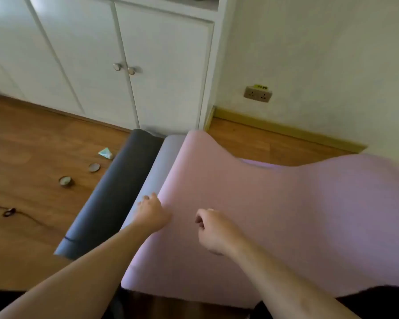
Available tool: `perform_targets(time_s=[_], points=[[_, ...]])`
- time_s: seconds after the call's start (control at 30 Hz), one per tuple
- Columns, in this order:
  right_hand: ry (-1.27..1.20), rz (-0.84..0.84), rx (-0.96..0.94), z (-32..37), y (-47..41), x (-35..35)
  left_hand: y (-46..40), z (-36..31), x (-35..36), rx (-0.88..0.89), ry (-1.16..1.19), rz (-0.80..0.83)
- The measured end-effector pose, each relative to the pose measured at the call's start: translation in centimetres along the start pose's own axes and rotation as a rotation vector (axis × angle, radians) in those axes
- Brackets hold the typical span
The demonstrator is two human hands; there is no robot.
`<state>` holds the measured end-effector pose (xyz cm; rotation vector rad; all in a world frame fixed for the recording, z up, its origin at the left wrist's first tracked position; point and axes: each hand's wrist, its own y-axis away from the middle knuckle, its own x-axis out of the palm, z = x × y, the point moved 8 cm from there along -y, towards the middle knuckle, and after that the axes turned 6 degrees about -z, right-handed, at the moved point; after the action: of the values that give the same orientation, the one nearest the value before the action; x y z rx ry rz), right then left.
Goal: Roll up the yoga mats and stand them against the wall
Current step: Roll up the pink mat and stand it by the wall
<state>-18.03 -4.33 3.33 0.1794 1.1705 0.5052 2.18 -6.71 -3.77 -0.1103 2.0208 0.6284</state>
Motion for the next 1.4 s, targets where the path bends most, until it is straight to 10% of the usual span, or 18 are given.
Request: perform_targets(time_s=[0.27, 0.7, 1.03, 1.17, 1.4], points=[[0.046, 0.078, 0.043, -1.7, -4.3, 2.5, -4.0, -0.9, 4.3, -0.007, 0.068, 0.109], [0.536, -0.366, -0.155, 0.6, -1.6, -15.0, 5.1, -16.3, -7.2, 0.827, -0.322, -0.247], [0.030, -0.536, -0.186, -9.7, 6.3, -24.4, 13.5, -30.6, -4.9, 0.924, -0.490, -0.269], [0.035, -0.749, 0.221, -24.0, 11.5, -27.3, 14.7, -36.4, 0.4, 1.022, -0.582, -0.225], [0.032, -0.551, 1.029, -52.1, 21.4, -24.4, 15.0, -44.3, 9.3, 1.114, -0.718, -0.242]])
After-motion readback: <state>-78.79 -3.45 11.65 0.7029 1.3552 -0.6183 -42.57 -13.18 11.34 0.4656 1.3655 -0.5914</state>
